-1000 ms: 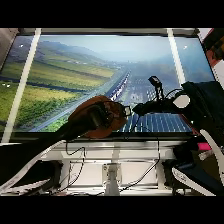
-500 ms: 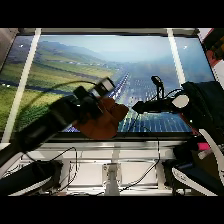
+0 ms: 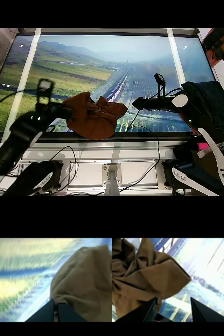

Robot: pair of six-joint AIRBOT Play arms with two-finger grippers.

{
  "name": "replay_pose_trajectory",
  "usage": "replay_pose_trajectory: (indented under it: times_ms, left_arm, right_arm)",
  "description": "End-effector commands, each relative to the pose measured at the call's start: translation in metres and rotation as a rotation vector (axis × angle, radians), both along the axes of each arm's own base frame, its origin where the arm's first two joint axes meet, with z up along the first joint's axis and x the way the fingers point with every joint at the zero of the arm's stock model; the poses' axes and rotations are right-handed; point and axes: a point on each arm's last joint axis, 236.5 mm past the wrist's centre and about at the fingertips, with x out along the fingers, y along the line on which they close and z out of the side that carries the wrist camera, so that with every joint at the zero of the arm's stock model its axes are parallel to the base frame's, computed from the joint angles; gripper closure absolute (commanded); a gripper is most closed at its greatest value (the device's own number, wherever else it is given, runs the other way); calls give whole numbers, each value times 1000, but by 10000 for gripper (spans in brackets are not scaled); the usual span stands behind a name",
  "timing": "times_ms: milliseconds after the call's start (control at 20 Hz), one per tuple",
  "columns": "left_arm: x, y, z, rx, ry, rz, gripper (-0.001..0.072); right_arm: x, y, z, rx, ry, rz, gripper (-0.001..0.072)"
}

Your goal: Fold the clothes and pants, and hang the long-sleeved shirts on hangers.

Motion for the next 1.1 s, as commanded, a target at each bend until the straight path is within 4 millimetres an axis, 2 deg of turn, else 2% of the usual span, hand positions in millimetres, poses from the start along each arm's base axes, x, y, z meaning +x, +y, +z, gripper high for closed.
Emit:
replay_pose_trajectory:
  times_ms: [0, 150, 200, 300, 400, 500, 600, 700, 800, 850, 950, 1050]
  left_arm:
    - [-17, 54, -17, -175, -74, 274, 685]
    - [-28, 115, 19, -164, -231, 455, 685]
    - [-35, 135, 25, -165, -260, 526, 685]
    - [-54, 168, 17, -150, -234, 676, 685]
    - [-70, 186, 1, -159, -177, 781, 685]
    - [-75, 187, -13, -191, -147, 816, 685]
    - [-74, 177, -27, -238, -109, 812, 685]
    - [-73, 169, -38, -276, -72, 809, 685]
    - [-73, 166, -41, -293, -58, 809, 685]
    - [-73, 166, -41, -293, -59, 809, 684]
    - [-72, 165, -41, -298, -62, 808, 685]
    - [-72, 165, -41, -301, -61, 808, 685]
  right_arm:
    - [4, 0, 2, 9, -10, -15, 229]
    - [6, 5, 4, 11, -28, -16, 230]
    - [6, 11, 5, 11, -41, -5, 229]
    - [-2, 32, 7, 6, -71, 53, 230]
    - [-11, 58, 11, -16, -145, 151, 230]
    - [-22, 81, 10, -14, -168, 207, 268]
    - [-47, 104, -4, -13, -112, 287, 268]
    - [-63, 128, -7, 41, -61, 309, 253]
    - [-61, 154, 3, 119, -18, 286, 118]
    - [-55, 167, 9, 141, -8, 281, 91]
    - [-39, 189, 14, 172, 35, 262, 94]
    - [-29, 206, 6, 201, 148, 215, 99]
